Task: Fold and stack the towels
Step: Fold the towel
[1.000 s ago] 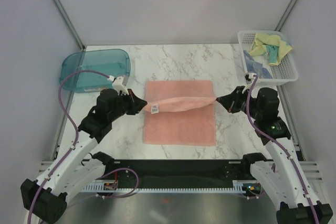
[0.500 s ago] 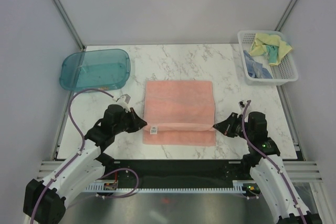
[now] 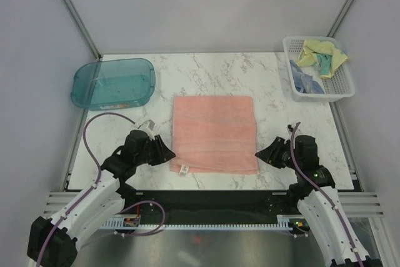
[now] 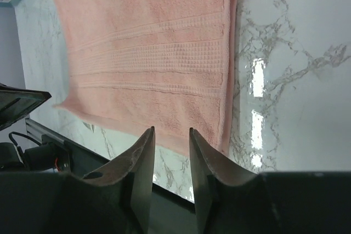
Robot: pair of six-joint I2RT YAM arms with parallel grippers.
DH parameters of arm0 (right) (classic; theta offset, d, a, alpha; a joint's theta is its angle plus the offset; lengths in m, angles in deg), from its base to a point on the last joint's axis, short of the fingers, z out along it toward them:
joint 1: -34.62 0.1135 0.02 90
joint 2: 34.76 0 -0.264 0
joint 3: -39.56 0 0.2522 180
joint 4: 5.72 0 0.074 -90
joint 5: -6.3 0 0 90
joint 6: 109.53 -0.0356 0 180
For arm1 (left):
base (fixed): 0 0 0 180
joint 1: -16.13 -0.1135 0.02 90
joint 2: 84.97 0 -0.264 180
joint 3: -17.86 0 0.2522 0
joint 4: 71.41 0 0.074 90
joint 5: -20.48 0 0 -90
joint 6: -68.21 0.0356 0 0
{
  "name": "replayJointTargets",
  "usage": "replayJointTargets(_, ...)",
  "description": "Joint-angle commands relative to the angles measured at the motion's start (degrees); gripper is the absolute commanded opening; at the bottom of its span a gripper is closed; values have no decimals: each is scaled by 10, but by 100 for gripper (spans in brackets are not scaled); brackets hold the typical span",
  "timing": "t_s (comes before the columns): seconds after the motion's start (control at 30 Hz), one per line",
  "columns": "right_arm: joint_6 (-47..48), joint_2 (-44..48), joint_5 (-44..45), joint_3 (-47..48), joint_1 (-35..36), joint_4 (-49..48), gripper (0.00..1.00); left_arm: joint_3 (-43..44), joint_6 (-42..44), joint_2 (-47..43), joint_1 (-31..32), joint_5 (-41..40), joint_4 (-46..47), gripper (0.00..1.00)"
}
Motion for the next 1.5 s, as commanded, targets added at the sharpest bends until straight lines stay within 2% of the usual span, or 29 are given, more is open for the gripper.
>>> replayJointTargets(0.0,-21,18,31,58,2,39,39,35,-27,-5,1,-40,-34,39)
replayJointTargets(0.1,-18,9,62,101,2,60,42,65,-30,-14,1,-87,-69,43)
replayJointTargets(0.2,-14,-13,86,121,1,39,45,92,-32,-28,1,-117,-79,50)
replayJointTargets(0.23,-12,-39,89,123,1,26,45,99,-30,-26,1,-139,-78,56)
replayJointTargets(0.33,4,-124,86,131,2,-46,46,137,-3,27,1,-177,-59,63)
replayJointTargets(0.4,39,-182,85,159,2,-106,46,179,16,102,-3,-186,-36,63)
replayJointTargets(0.57,145,-423,87,298,2,-132,52,298,102,279,-24,-132,6,63)
replayJointTargets(0.63,182,-512,55,367,0,-132,61,361,142,362,-42,-82,15,63)
replayJointTargets(0.77,268,-638,0,476,-13,-123,64,465,202,467,-79,-28,22,63)
replayJointTargets(0.83,289,-701,-16,511,-27,-116,66,489,211,513,-95,-17,23,64)
replayJointTargets(0.87,299,-720,-24,545,-30,-107,66,499,245,528,-110,38,36,64)
replayJointTargets(1.03,386,-817,-49,627,-43,-78,64,580,337,615,-126,85,21,64)
replayJointTargets(1.17,428,-891,-73,705,-47,-21,62,636,375,697,-133,96,-6,64)
replayJointTargets(1.4,464,-981,-121,769,-63,6,62,681,414,766,-152,138,-16,63)
replayJointTargets(1.47,482,-997,-147,785,-67,25,60,699,441,777,-158,174,-24,63)
